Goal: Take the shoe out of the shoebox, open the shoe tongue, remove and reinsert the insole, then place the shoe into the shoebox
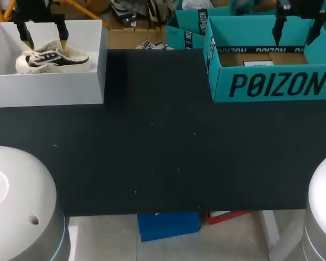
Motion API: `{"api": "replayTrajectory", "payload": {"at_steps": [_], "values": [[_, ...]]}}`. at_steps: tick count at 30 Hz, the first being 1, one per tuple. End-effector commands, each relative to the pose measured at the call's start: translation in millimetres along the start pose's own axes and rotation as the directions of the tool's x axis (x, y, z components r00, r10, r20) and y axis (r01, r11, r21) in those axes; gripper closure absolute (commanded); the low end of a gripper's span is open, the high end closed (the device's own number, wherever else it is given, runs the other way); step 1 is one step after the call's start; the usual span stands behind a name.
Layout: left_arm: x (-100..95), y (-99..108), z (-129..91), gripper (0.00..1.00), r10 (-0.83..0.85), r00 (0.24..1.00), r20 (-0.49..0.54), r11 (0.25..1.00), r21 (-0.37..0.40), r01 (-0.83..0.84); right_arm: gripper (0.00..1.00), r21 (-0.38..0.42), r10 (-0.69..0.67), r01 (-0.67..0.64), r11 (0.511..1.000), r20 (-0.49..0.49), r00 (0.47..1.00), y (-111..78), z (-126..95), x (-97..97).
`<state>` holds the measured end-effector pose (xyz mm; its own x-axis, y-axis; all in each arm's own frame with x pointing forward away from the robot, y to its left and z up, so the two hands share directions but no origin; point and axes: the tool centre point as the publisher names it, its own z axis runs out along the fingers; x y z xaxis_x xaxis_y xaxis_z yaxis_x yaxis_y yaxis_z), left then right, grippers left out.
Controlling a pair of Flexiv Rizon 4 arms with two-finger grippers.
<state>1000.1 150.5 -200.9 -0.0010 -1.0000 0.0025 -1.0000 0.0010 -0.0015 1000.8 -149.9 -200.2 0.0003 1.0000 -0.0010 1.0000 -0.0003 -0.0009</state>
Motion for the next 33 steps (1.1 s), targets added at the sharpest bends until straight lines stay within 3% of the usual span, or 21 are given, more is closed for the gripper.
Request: {"api": "replayTrajectory", "payload": {"at_steps": [1, 5, 8, 10, 14, 16, 19, 27, 33], "values": [[0.0, -3.1, 0.6, 0.00, 0.049, 0.999, 0.014, 0.999, 0.005, -0.049, 0.00, 0.000, 0.000, 0.000, 1.000, 0.000, 1.000, 0.0, 0.0, 0.0], [-3.0, -20.4, 0.4, 0.00, 0.153, 0.988, 0.016, 0.988, 0.023, -0.154, 0.00, 0.000, 0.000, 0.000, 1.000, 0.000, 1.000, 0.0, 0.0, 0.0], [-1.5, -30.0, -3.4, 0.00, 0.095, 0.995, 0.042, 0.995, 0.015, -0.095, 0.00, 0.000, 0.000, 0.000, 1.000, 0.000, 1.000, 0.0, 0.0, 0.0], [-0.4, -26.8, -5.7, 0.00, 0.148, 0.988, -0.033, 0.989, -0.012, -0.149, 0.00, 0.000, 0.000, 0.000, 1.000, 0.000, 1.000, 0.0, 0.0, 0.0], [3.4, -21.4, -1.2, 0.00, 0.275, 0.961, -0.026, 0.961, 0.023, -0.274, 0.00, 0.000, 0.000, 0.000, 1.000, 0.000, 1.000, 0.0, 0.0, 0.0], [1.3, -24.3, -1.7, 0.00, 0.387, 0.921, -0.043, 0.922, 0.026, -0.386, 0.00, 0.000, 0.000, 0.000, 1.000, 0.000, 1.000, 0.0, 0.0, 0.0], [-1.8, -29.5, -1.4, 0.00, 0.561, 0.828, 0.015, 0.827, 0.039, -0.561, 0.00, 0.000, 0.000, 0.000, 1.000, 0.000, 1.000, 0.0, 0.0, 0.0], [-16.9, -38.4, 8.5, 0.00, 0.854, 0.518, -0.040, 0.516, -0.061, -0.854, 0.00, 0.000, 0.000, 0.000, 1.000, 0.000, 1.000, 0.0, 0.0, 0.0], [-19.6, -45.0, 11.0, 0.00, 0.847, 0.532, 0.021, 0.532, -0.034, -0.846, 0.00, 0.000, 0.000, 0.000, 1.000, 0.000, 1.000, 0.0, 0.0, 0.0]]}}
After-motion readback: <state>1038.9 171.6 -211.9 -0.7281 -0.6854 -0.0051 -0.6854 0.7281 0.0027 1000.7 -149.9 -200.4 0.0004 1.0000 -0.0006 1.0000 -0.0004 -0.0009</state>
